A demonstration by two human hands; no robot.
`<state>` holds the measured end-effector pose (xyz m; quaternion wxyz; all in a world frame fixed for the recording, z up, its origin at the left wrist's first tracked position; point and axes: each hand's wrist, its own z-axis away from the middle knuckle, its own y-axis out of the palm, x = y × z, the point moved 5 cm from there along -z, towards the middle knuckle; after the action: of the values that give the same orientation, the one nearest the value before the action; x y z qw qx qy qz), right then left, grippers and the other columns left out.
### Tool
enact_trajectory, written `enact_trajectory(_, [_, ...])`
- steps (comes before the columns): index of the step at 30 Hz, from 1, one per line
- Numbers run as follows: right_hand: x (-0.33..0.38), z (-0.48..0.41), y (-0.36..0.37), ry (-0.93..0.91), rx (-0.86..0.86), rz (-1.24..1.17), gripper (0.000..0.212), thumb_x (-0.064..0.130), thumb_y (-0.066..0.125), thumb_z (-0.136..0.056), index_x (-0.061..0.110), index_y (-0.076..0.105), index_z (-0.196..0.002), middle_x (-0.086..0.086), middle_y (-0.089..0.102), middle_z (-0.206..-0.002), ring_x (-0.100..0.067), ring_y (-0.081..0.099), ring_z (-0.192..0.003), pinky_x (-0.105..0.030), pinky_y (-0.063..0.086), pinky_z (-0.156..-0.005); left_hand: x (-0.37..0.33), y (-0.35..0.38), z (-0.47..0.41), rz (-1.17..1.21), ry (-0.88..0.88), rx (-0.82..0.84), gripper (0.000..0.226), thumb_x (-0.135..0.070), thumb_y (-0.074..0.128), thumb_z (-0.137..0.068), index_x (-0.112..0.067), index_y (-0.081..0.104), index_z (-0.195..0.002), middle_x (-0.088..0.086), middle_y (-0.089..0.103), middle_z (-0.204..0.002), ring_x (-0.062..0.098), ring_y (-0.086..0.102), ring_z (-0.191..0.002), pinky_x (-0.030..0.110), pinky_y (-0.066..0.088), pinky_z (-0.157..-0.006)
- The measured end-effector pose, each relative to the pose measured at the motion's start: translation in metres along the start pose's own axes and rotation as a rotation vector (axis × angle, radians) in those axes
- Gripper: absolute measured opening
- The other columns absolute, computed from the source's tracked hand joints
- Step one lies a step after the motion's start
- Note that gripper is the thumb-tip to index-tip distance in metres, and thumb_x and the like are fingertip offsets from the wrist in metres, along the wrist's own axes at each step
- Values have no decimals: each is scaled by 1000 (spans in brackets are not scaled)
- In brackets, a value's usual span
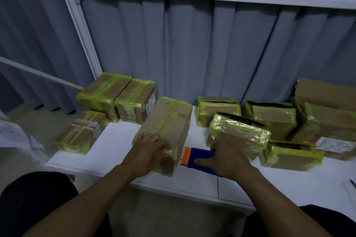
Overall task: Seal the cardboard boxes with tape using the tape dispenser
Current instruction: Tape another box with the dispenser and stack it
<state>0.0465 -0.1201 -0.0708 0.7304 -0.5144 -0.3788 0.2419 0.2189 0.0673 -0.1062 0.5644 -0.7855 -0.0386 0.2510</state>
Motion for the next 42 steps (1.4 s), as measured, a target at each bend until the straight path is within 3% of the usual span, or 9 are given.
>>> enact_trajectory(4, [11, -11, 12, -27, 9, 47, 69, 76, 68, -78, 8, 74, -89, -7, 73, -81, -19, 71, -73, -31, 56, -68, -3, 4, -1, -8, -41, 77, 37, -60, 55, -91, -46, 61, -125, -15, 45, -106, 10, 40, -111, 38, 20, -115])
enact_trajectory(11, [14, -19, 24, -18, 34, 70, 63, 79, 65, -78, 16, 63, -77, 0, 64, -73, -16, 64, -68, -32, 57, -67, 0, 12, -3, 81, -114, 1, 22, -48, 63, -91, -43, 71, -111, -15, 47, -101, 10, 44, -111, 40, 6, -120])
enact_trajectory(19, [29, -9, 27, -27, -28, 173, 59, 80, 62, -78, 23, 49, -74, 2, 57, -78, -22, 67, -79, -30, 54, -66, 14, 21, -9, 452, -310, 68, 23, -39, 75, -84, -23, 59, -83, -11, 56, -93, 13, 49, -109, 45, 14, -118])
enact_trajectory(26, [44, 4, 25, -60, -157, 348, 58, 71, 52, -92, 18, 64, -111, -3, 69, -105, -23, 68, -91, -31, 48, -73, 6, 17, -8, 562, -440, 31, 21, -33, 77, -84, -21, 59, -81, -10, 55, -98, 11, 42, -105, 47, 18, -119])
enact_trajectory(29, [38, -5, 27, 21, -118, 293, 58, 71, 54, -91, 16, 64, -106, -4, 69, -104, -24, 68, -93, -32, 49, -73, -1, 10, -5, 253, -304, 66, 15, -43, 75, -85, -35, 64, -92, -16, 51, -106, 6, 33, -108, 46, 19, -119])
enact_trajectory(34, [23, -12, 17, 70, -155, 201, 60, 78, 53, -87, 18, 54, -89, -4, 66, -96, -21, 67, -86, -32, 56, -74, -13, -3, -5, -8, -265, 24, 63, -74, 62, -76, -39, 60, -128, -10, 50, -119, 14, 45, -116, 43, 28, -115])
enact_trajectory(38, [9, -10, 8, 98, -211, 166, 63, 82, 53, -82, 19, 57, -84, 4, 60, -79, -16, 64, -74, -30, 56, -71, -25, 2, -6, 5, -320, -131, 34, -58, 70, -78, -33, 69, -102, -11, 60, -118, 19, 53, -118, 57, 21, -116])
enact_trajectory(40, [4, -8, 4, 112, -231, 111, 63, 82, 55, -80, 19, 57, -80, 7, 54, -71, -15, 61, -68, -28, 51, -64, -21, 11, -4, -60, -345, -114, 34, -54, 67, -81, -33, 68, -108, -15, 60, -126, 15, 50, -125, 59, 10, -118])
enact_trajectory(42, [2, -4, -4, 110, -268, 71, 62, 81, 57, -81, 19, 56, -73, 8, 51, -64, -11, 55, -59, -25, 41, -54, -16, 13, 2, -7, -364, -91, 45, -48, 67, -87, -29, 61, -128, -9, 56, -136, 18, 48, -130, 53, 25, -117])
